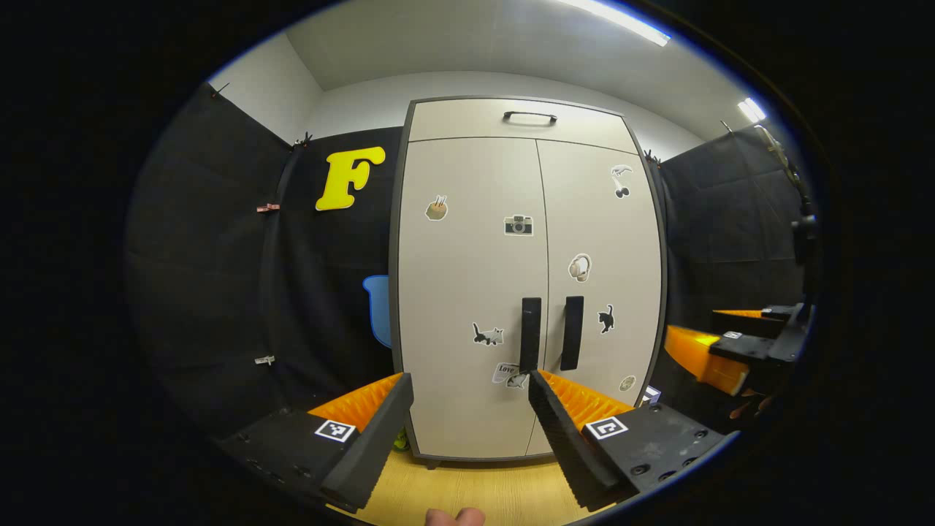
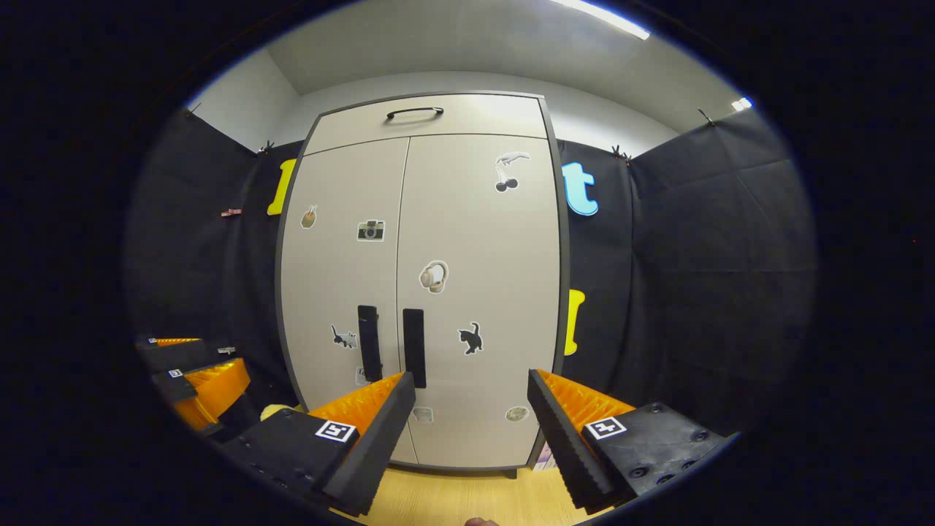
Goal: Open the right door of the double-door shoe cabinet with the right hand, and open the left door with the left hand.
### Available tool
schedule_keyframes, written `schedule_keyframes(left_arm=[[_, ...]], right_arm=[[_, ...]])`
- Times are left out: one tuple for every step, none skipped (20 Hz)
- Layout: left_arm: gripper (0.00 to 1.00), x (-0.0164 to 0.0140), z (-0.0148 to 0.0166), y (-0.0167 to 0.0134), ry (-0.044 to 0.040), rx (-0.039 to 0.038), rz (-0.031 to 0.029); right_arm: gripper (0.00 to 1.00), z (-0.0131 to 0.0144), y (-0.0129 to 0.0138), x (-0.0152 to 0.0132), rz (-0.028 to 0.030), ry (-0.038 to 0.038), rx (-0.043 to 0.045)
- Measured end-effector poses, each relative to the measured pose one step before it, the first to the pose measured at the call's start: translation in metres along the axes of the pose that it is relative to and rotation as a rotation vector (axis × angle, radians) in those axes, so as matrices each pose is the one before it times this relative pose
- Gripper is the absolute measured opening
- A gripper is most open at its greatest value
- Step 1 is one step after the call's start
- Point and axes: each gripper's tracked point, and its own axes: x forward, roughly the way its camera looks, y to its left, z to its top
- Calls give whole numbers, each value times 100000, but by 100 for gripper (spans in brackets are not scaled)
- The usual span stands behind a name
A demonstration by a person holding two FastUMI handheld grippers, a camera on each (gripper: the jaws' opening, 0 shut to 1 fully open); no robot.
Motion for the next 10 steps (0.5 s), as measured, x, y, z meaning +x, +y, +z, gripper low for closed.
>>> schedule_keyframes(left_arm=[[98,-261,-173,289,185,246,-97],[98,-227,-250,247,76,539,-113],[98,-228,-233,300,78,653,-95],[98,-140,-231,224,294,141,-340],[98,-189,-375,149,519,-191,-424],[98,-113,-340,228,660,-320,-312],[98,-155,-274,257,535,-169,-228],[98,0,-201,261,442,56,-49],[98,-68,-288,270,227,205,166],[98,-90,-68,345,143,117,280]], right_arm=[[98,-119,873,1057,827,158,318],[98,-45,852,1165,688,-734,764],[98,-72,606,1055,-217,-497,462],[98,-206,655,1224,525,-600,627],[98,-282,719,1138,452,-461,903],[98,-406,607,1060,847,357,1574],[98,-279,472,1051,95,-175,1281],[98,-280,217,1036,-447,-161,509],[98,-174,199,981,-529,-743,103],[98,-335,191,953,-523,-29,127]])
